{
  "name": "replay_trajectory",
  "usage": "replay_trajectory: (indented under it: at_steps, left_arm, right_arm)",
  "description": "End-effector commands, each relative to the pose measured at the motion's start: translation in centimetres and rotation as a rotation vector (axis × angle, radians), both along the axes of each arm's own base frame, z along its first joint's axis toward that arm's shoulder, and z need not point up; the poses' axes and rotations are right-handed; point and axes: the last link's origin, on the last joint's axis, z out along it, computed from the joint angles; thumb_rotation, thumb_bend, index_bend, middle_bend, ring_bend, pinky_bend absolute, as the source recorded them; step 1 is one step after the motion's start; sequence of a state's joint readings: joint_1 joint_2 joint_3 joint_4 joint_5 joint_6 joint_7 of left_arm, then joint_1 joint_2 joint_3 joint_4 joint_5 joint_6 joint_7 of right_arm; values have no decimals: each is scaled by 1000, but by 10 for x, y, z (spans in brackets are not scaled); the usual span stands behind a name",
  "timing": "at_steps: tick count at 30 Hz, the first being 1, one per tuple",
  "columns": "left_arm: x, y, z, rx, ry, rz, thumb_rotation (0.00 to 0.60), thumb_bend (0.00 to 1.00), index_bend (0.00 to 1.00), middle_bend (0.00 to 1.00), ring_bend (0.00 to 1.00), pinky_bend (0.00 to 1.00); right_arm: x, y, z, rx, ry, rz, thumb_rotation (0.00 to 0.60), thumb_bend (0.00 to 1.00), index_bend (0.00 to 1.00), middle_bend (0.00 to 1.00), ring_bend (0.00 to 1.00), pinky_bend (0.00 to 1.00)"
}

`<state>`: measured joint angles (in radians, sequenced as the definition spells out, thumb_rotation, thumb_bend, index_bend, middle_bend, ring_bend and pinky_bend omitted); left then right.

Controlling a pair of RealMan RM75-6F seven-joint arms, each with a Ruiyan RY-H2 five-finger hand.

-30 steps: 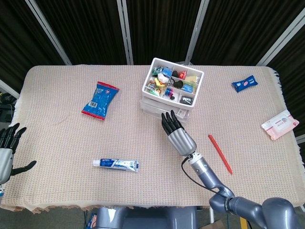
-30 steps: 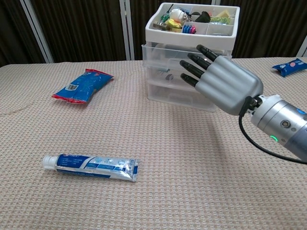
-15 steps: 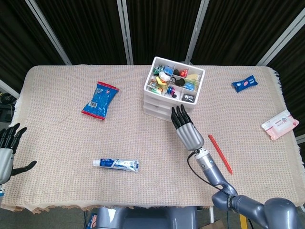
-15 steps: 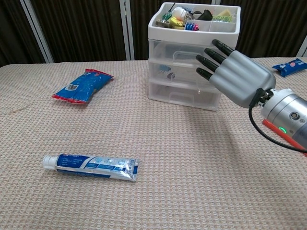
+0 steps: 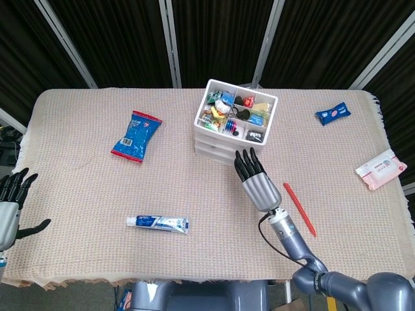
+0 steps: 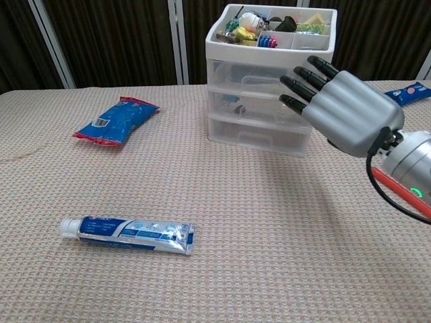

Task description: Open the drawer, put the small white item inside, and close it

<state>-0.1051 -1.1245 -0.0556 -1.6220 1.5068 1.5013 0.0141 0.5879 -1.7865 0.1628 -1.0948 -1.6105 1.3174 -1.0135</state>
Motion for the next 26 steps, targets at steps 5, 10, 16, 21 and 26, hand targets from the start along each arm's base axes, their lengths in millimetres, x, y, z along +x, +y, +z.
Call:
replay_trajectory:
  at_steps: [5,10,16,21,26]
  left_arm:
    - [0,-1,0,6,5,-5,600,141,89,0,0,0]
    - [0,-2,-1,7,17,-5,600,139,89,0,0,0]
    - [0,-1,-3,3,37,-11,600,141,88,0,0,0]
    - [0,-1,-4,6,60,-19,600,140,89,0,0,0]
    - [-2,0,-4,3,84,-24,600,140,88,0,0,0]
  right_arm:
    - [-3,34,38,37,-210,-15,600,178,121,0,0,0]
    - [-28,59,79,102,-438,-134,600,144,116,0,0,0]
    - [-58,87,113,190,-680,-304,600,92,106,0,0,0]
    - [-73,105,135,236,-797,-340,600,65,102,0,0,0]
    - [-88,112,138,254,-814,-373,600,62,97,0,0,0]
